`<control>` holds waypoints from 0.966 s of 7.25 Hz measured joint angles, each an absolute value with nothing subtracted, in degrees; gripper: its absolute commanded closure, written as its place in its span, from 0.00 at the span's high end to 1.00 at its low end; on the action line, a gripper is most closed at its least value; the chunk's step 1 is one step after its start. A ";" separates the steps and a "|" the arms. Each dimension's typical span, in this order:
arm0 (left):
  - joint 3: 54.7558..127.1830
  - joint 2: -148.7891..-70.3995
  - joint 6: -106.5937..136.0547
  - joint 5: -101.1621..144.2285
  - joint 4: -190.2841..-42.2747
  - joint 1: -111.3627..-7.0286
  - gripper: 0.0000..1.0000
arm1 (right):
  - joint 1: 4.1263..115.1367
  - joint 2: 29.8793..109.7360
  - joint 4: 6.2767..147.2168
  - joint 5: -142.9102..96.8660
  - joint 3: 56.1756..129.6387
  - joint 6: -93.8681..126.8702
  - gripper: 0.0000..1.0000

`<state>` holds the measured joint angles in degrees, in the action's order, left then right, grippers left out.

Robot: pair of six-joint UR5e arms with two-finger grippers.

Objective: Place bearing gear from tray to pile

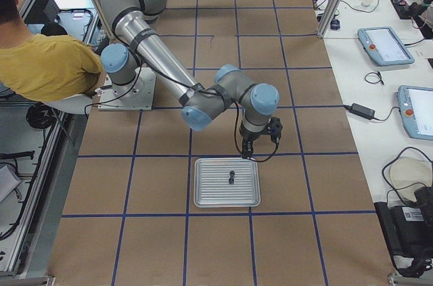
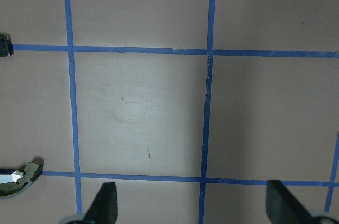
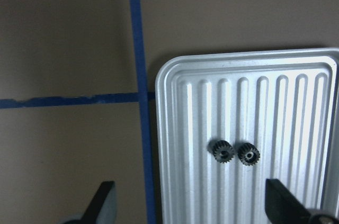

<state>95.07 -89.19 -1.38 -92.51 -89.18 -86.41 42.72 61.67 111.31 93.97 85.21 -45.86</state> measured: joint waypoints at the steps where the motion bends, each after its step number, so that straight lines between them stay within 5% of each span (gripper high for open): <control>1: 95.09 -89.23 -1.39 -93.07 -89.18 -86.40 1.00 | 41.69 59.50 113.79 93.96 85.24 -48.06 1.00; 7: 95.18 -89.29 -1.32 -93.52 -89.05 -86.40 1.00 | 38.13 53.50 117.39 93.03 86.06 -52.56 1.00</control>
<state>95.18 -89.29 -1.32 -93.52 -89.05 -86.40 38.13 53.50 117.39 93.03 86.06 -52.56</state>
